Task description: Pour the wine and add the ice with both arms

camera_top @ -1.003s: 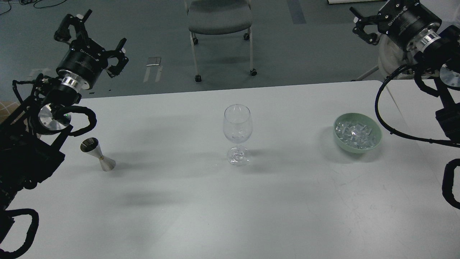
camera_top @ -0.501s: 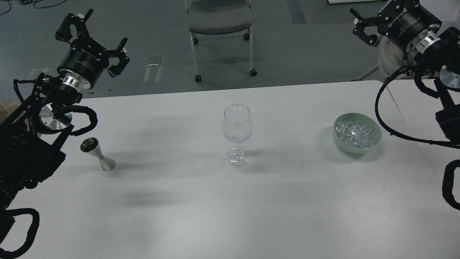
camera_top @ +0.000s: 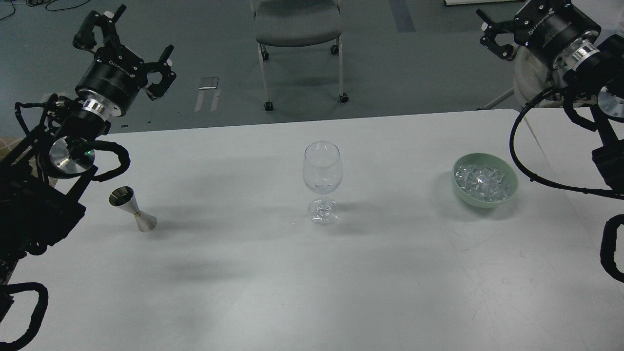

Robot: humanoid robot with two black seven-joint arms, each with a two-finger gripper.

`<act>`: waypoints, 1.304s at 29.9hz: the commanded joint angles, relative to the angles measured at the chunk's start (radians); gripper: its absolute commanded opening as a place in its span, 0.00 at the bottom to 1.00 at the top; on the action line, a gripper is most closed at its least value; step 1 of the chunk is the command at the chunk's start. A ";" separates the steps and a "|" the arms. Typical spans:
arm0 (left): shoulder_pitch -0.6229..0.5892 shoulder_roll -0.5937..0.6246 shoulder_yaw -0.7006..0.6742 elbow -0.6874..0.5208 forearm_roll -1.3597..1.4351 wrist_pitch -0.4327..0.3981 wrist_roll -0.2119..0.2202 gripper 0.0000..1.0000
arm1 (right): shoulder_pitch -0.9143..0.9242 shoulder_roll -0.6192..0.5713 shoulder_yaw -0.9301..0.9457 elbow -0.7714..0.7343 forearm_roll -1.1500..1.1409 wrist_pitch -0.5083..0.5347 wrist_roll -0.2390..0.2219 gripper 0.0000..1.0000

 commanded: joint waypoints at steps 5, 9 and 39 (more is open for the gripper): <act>0.036 0.023 -0.002 -0.061 -0.008 0.002 -0.001 0.98 | -0.001 -0.007 0.001 0.003 0.000 0.000 0.000 1.00; 0.053 0.058 -0.002 -0.112 -0.011 0.004 -0.001 0.98 | -0.001 -0.021 0.003 0.001 0.000 0.000 0.000 1.00; 0.701 0.413 -0.239 -0.730 -0.053 -0.001 -0.007 0.97 | -0.040 -0.042 0.021 0.009 0.001 0.000 0.000 1.00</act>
